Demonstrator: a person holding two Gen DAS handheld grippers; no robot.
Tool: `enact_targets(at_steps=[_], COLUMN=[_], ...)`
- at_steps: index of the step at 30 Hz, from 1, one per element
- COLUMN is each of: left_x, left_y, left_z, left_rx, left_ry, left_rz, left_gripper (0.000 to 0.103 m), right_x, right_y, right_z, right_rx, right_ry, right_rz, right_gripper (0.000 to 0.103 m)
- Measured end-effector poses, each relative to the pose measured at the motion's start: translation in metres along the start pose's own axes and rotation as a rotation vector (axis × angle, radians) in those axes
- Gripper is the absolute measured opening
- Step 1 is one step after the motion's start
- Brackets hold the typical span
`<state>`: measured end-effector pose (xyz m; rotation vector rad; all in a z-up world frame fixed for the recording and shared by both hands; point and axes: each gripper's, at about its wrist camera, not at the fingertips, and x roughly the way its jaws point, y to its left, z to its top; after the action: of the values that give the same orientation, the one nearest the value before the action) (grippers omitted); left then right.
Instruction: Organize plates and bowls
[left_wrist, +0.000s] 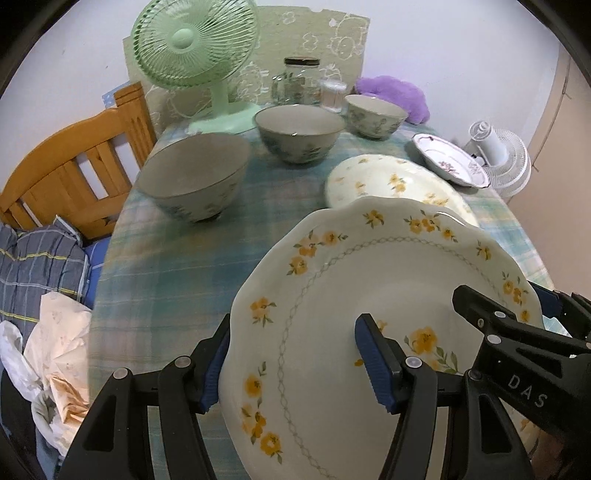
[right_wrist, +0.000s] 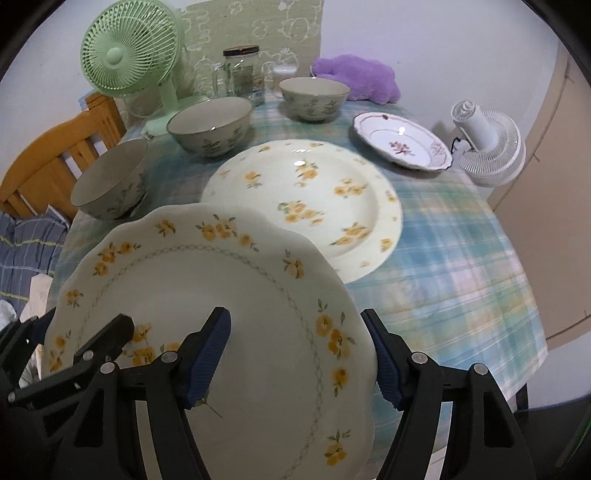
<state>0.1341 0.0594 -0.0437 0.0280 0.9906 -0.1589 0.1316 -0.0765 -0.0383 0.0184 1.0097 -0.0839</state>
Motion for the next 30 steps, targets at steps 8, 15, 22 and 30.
enact_targets(at_steps=[8, 15, 22, 30], left_x=[0.005, 0.016, 0.032, 0.052], left_y=[-0.058, -0.105, -0.145, -0.194], left_z=[0.016, 0.027, 0.032, 0.031], left_rx=[0.003, 0.012, -0.015, -0.008], left_ry=[-0.009, -0.012, 0.004, 0.024], left_rz=[0.020, 0.018, 0.014, -0.013], left_gripper=[0.065, 0.065, 0.065, 0.065], right_x=[0.003, 0.007, 0.018, 0.027], right_y=[-0.061, -0.110, -0.157, -0.204], right_z=[0.014, 0.025, 0.030, 0.029], right_rx=[0.001, -0.005, -0.007, -0.005], right_ry=[-0.005, -0.010, 0.003, 0.020], right_rz=[0.013, 0.005, 0.006, -0.018], right_gripper=[0.074, 0.074, 0.074, 0.074])
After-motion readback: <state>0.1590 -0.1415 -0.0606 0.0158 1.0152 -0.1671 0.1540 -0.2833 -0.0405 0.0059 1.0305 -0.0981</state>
